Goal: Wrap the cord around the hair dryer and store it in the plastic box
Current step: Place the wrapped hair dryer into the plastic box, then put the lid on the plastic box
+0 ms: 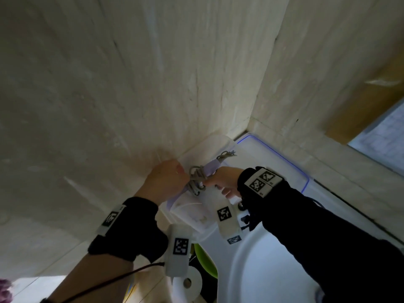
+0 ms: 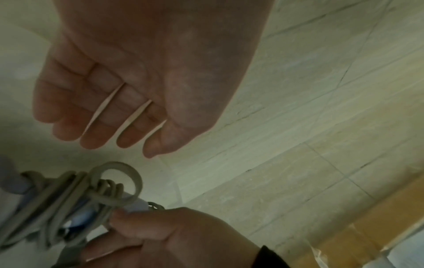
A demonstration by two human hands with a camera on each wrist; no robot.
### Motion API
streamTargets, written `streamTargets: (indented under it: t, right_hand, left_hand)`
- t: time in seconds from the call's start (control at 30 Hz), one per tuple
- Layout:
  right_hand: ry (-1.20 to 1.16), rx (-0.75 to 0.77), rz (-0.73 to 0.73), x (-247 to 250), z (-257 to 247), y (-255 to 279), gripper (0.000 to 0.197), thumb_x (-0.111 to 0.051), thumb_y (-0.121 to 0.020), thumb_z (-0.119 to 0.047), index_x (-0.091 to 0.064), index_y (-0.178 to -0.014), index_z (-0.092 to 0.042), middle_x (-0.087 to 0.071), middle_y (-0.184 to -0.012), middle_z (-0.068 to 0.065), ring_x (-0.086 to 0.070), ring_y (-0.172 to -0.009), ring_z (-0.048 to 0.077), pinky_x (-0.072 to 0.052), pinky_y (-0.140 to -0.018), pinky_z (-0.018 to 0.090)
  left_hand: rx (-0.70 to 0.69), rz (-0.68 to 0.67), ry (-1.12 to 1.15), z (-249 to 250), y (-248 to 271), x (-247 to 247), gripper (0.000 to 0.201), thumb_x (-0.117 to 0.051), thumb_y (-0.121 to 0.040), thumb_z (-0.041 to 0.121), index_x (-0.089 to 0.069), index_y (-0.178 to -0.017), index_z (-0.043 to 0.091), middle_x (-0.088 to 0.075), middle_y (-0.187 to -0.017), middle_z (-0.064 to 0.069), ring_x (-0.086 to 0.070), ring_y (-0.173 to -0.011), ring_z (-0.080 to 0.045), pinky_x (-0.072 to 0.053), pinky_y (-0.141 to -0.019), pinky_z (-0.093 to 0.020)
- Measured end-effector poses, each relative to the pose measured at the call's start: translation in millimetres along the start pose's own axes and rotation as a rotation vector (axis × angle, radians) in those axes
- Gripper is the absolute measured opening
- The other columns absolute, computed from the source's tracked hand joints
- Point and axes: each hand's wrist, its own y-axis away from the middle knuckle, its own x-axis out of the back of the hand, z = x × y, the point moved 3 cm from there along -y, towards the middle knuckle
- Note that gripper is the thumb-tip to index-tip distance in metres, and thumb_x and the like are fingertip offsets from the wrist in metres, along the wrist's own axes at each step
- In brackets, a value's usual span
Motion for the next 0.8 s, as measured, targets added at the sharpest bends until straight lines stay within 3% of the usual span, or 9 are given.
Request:
streamTargets:
  t: [0.07, 0.1, 0.17, 0.23, 0.33, 0.53, 0.6, 0.7, 0.8]
  right_hand:
    - [-0.107, 0.034, 0.031, 8.4, 2.2, 6.7, 0.046, -0.056, -0.089, -0.031, -0.049, -0.126, -0.003, -0.053, -0.108, 0.015, -0.052, -0.092, 0.028, -0.047, -0.092, 0.036]
    - [-0.151, 0.071, 0.038, 14.2, 2.6, 11.9, 0.044, -0.056, -0.089, -0.029, -0.052, -0.122, 0.000, -0.055, -0.106, 0.018, -0.054, -0.092, 0.029, -0.047, -0.096, 0.039]
    - [-0.244, 0.141, 0.051, 29.5, 8.7, 24.7, 0.044, -0.054, -0.090, -0.024, -0.054, -0.123, 0.005, -0.061, -0.105, 0.024, -0.059, -0.099, 0.034, -0.044, -0.102, 0.043]
    - [-0.373, 0.198, 0.070, 48.4, 18.4, 39.2, 0.034, -0.054, -0.090, -0.025, -0.060, -0.112, 0.001, -0.063, -0.093, 0.015, -0.060, -0.090, 0.029, -0.049, -0.093, 0.041]
    - [-0.561, 0.235, 0.116, 81.5, 41.5, 56.0, 0.020, -0.055, -0.089, -0.026, -0.062, -0.087, -0.008, -0.063, -0.083, 0.011, -0.061, -0.077, 0.027, -0.050, -0.089, 0.041]
    - [-0.782, 0.154, 0.324, 133.0, 107.5, 66.9, 0.018, -0.056, -0.087, -0.023, -0.059, -0.078, -0.007, -0.064, -0.075, 0.013, -0.061, -0.073, 0.031, -0.042, -0.089, 0.047]
    - [-0.825, 0.093, 0.360, 143.4, 132.2, 61.8, 0.019, -0.055, -0.087, -0.023, -0.058, -0.077, -0.007, -0.063, -0.073, 0.012, -0.060, -0.070, 0.029, -0.041, -0.080, 0.041]
    - [-0.852, -0.012, 0.394, 152.0, 165.6, 51.7, 0.019, -0.054, -0.088, -0.024, -0.057, -0.079, -0.007, -0.061, -0.075, 0.011, -0.059, -0.067, 0.026, -0.037, -0.058, 0.029]
    - [-0.867, -0.111, 0.411, 158.2, 194.2, 33.5, 0.020, -0.053, -0.089, -0.022, -0.056, -0.077, -0.006, -0.059, -0.075, 0.011, -0.057, -0.068, 0.026, -0.032, -0.049, 0.028]
  left_hand:
    - [-0.036, -0.003, 0.007, 10.6, 1.0, 1.2, 0.025, -0.056, -0.085, 0.019, -0.066, -0.102, 0.004, -0.066, -0.111, -0.017, -0.061, -0.104, -0.032, -0.045, -0.082, -0.030]
    - [-0.058, -0.006, 0.040, 15.8, 1.3, 2.3, 0.022, -0.058, -0.085, 0.019, -0.067, -0.098, 0.004, -0.066, -0.108, -0.017, -0.062, -0.103, -0.032, -0.045, -0.080, -0.030]
    - [-0.089, -0.013, 0.178, 29.6, 1.3, 6.2, 0.010, -0.061, -0.083, 0.019, -0.065, -0.084, 0.010, -0.065, -0.097, -0.017, -0.063, -0.091, -0.031, -0.044, -0.075, -0.030]
    - [-0.113, -0.028, 0.308, 49.5, 0.1, 10.5, 0.010, -0.063, -0.082, 0.020, -0.060, -0.073, 0.015, -0.062, -0.089, -0.015, -0.059, -0.079, -0.027, -0.045, -0.073, -0.033]
    - [-0.160, -0.090, 0.384, 93.0, -4.7, 11.6, 0.010, -0.060, -0.084, 0.018, -0.058, -0.076, 0.013, -0.064, -0.081, -0.012, -0.057, -0.072, -0.025, -0.045, -0.067, -0.029]
    - [-0.163, -0.147, 0.380, 168.1, -39.8, -12.7, 0.007, -0.058, -0.083, 0.012, -0.054, -0.078, 0.010, -0.059, -0.081, -0.013, -0.049, -0.062, -0.022, -0.036, -0.055, -0.023]
    - [-0.148, -0.156, 0.337, 183.7, -54.9, -23.6, 0.006, -0.057, -0.083, 0.012, -0.053, -0.081, 0.008, -0.057, -0.083, -0.015, -0.050, -0.069, -0.025, -0.036, -0.058, -0.025]
    - [-0.100, -0.158, 0.280, 193.0, -82.6, -42.3, 0.012, -0.056, -0.082, 0.013, -0.049, -0.073, 0.007, -0.053, -0.083, -0.018, -0.048, -0.075, -0.026, -0.037, -0.067, -0.032]
    - [-0.055, -0.182, 0.261, 193.9, -111.4, -64.0, 0.019, -0.056, -0.085, 0.013, -0.047, -0.069, 0.006, -0.050, -0.087, -0.021, -0.047, -0.075, -0.028, -0.034, -0.071, -0.035]
